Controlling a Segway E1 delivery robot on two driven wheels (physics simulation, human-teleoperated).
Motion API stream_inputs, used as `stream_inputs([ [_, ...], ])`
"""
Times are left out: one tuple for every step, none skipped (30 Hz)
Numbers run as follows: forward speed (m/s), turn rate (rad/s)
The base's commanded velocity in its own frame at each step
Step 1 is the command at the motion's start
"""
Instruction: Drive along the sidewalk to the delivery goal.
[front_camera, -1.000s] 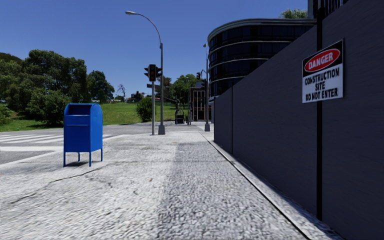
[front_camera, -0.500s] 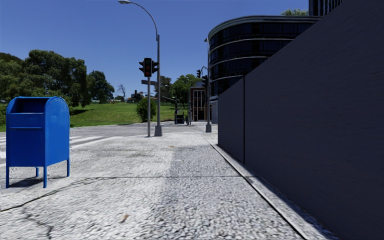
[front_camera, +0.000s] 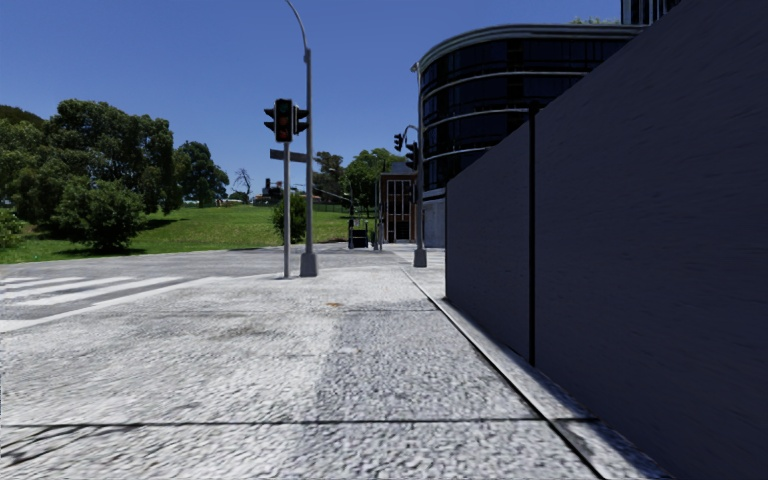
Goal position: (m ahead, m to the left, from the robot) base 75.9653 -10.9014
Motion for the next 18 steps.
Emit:
stream_inputs([
  [2.00, 0.00],
  [2.00, 0.00],
  [2.00, 0.00],
  [2.00, 0.00],
  [2.00, 0.00],
  [2.00, 0.00],
  [2.00, 0.00],
  [2.00, 0.00],
  [2.00, 0.00],
  [2.00, 0.00],
  [2.00, 0.00],
  [2.00, 0.00],
  [2.00, 0.00],
  [2.00, 0.00],
  [2.00, 0.00],
  [2.00, 0.00],
  [2.00, 0.00],
  [2.00, 0.00],
])
